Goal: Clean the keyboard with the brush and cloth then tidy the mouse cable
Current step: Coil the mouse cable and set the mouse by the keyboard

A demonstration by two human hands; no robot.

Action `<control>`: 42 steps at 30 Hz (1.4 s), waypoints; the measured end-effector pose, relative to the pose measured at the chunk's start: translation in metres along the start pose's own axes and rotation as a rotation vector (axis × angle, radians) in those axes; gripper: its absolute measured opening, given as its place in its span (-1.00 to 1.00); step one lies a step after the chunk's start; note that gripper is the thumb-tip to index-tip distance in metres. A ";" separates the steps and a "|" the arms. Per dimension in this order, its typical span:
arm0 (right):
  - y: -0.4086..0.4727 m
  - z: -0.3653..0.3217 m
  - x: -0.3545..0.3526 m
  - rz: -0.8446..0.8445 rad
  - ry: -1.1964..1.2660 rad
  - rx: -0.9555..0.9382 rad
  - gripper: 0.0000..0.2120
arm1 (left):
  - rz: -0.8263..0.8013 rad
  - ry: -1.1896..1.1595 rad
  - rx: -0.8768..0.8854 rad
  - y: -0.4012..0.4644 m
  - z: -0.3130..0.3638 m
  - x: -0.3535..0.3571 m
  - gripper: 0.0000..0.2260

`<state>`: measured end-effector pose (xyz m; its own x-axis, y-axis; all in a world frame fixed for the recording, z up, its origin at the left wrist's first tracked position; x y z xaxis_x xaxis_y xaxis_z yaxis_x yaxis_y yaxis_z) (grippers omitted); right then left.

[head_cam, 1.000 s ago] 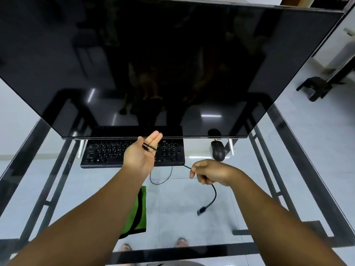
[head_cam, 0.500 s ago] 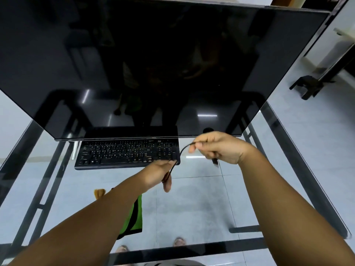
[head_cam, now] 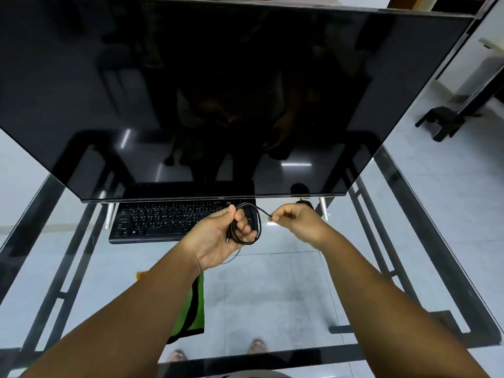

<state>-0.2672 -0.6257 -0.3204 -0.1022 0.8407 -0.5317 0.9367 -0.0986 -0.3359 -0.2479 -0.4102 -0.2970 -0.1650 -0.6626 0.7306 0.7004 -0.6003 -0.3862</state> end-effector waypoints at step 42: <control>-0.005 -0.033 0.000 -0.155 0.678 0.054 -0.83 | 0.296 0.496 0.229 0.015 0.018 0.001 -0.74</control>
<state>-0.2608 -0.6077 -0.2927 0.0143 0.9924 0.1222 0.9084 0.0382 -0.4163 -0.2252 -0.4115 -0.2922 -0.2054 -0.9484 0.2414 0.8881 -0.2843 -0.3613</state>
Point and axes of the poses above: each hand's wrist, its own y-axis towards the middle knuckle, its own x-axis out of the palm, z = x × y, the point moved 1 cm from there along y, towards the middle knuckle, and after that the axes turned 9 degrees about -y, right-handed, at the moved point
